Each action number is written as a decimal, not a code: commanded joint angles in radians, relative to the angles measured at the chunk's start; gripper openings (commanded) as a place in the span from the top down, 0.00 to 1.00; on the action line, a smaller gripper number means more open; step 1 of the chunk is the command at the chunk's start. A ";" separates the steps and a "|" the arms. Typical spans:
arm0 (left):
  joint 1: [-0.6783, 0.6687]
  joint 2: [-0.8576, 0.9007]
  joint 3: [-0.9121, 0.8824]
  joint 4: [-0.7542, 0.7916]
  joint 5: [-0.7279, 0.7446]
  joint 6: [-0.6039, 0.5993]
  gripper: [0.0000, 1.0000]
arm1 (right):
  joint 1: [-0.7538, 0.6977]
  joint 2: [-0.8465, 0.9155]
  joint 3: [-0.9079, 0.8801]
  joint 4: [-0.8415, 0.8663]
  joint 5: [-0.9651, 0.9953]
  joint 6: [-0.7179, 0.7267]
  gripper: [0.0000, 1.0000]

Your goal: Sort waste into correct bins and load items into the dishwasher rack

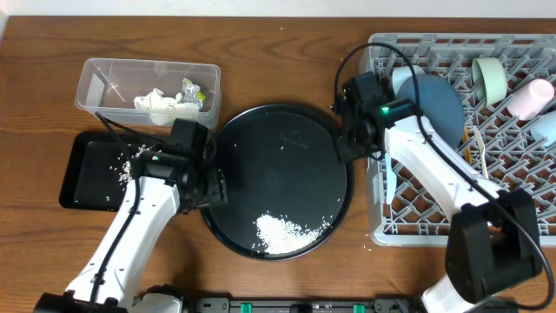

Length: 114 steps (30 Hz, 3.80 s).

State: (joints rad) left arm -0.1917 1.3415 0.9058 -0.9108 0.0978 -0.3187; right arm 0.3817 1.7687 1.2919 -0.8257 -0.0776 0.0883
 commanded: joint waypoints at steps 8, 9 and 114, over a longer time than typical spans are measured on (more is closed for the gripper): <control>0.001 0.005 -0.017 0.003 0.019 -0.027 0.24 | -0.051 -0.084 0.039 -0.033 0.021 0.032 0.99; 0.001 0.005 -0.017 0.003 0.019 -0.027 0.24 | -0.055 -0.084 0.039 -0.041 0.021 0.036 0.99; 0.132 -0.737 -0.026 -0.021 -0.109 0.088 0.02 | -0.564 -1.047 -0.373 -0.026 -0.019 -0.093 0.01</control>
State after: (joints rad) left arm -0.0654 0.7208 0.9569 -0.9615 0.0120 -0.1982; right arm -0.1802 0.8612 1.0061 -0.8787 -0.1043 0.0216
